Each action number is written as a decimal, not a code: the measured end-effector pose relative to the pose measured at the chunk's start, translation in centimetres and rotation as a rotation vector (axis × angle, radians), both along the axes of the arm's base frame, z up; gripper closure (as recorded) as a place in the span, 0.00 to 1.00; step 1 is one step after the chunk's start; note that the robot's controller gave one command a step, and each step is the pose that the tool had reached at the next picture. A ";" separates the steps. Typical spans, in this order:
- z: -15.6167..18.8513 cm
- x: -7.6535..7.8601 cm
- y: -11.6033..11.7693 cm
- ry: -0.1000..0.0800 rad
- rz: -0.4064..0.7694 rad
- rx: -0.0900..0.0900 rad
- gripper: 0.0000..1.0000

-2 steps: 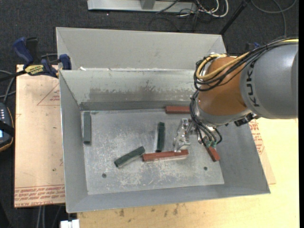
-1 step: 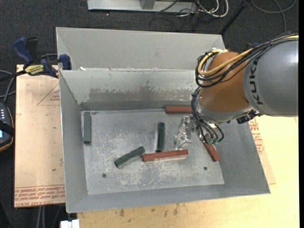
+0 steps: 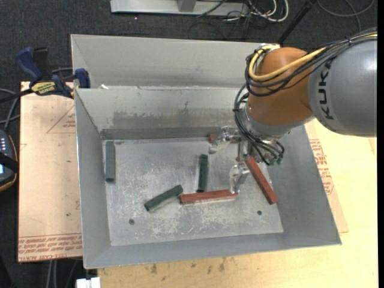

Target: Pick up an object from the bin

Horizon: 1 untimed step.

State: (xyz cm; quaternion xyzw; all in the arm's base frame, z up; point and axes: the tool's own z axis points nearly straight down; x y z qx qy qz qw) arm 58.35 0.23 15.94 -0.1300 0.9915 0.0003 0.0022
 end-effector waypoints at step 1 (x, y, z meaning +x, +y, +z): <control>0.0 -0.1 0.0 0.001 -0.001 0.000 0.00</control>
Offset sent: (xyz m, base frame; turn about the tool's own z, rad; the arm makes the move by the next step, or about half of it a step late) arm -0.0281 -0.0195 -0.0838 -0.0898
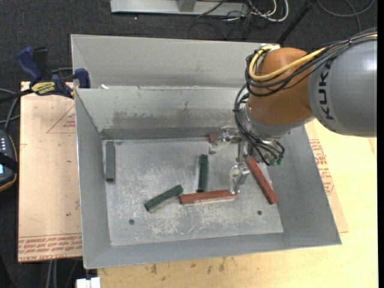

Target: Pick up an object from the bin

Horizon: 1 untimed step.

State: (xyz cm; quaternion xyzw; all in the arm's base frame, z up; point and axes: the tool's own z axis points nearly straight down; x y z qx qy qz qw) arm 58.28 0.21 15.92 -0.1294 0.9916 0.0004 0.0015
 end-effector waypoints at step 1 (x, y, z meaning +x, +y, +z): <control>-0.5 -0.1 -0.1 -0.007 0.010 0.000 0.00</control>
Offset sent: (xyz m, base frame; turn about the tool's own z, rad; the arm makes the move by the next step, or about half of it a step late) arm 0.0339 0.0118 0.1255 0.2356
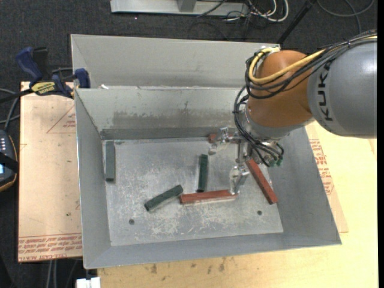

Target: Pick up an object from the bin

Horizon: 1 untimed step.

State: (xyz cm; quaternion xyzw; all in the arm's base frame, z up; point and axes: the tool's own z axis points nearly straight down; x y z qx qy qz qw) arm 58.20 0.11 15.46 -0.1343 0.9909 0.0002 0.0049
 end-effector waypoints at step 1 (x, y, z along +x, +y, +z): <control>0.2 0.4 0.2 0.022 -0.033 0.000 0.00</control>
Offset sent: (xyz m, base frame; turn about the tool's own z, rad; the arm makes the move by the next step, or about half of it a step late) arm -0.0348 -0.0048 -0.0846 0.0232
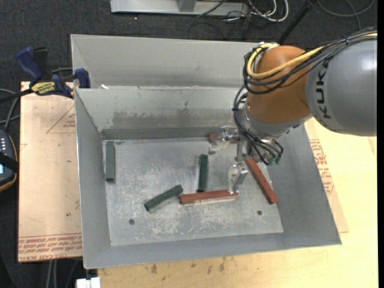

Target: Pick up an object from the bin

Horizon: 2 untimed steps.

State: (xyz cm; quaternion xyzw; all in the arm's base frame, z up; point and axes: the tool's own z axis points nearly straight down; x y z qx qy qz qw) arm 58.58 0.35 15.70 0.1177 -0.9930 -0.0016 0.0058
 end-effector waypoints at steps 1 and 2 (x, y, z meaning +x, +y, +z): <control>-8.0 -3.3 -0.6 -0.025 0.008 0.001 1.00; -8.0 -3.3 -0.6 -0.025 0.008 0.001 1.00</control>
Offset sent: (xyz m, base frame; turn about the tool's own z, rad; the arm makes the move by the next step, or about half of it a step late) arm 0.0000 0.0000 0.0000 0.0000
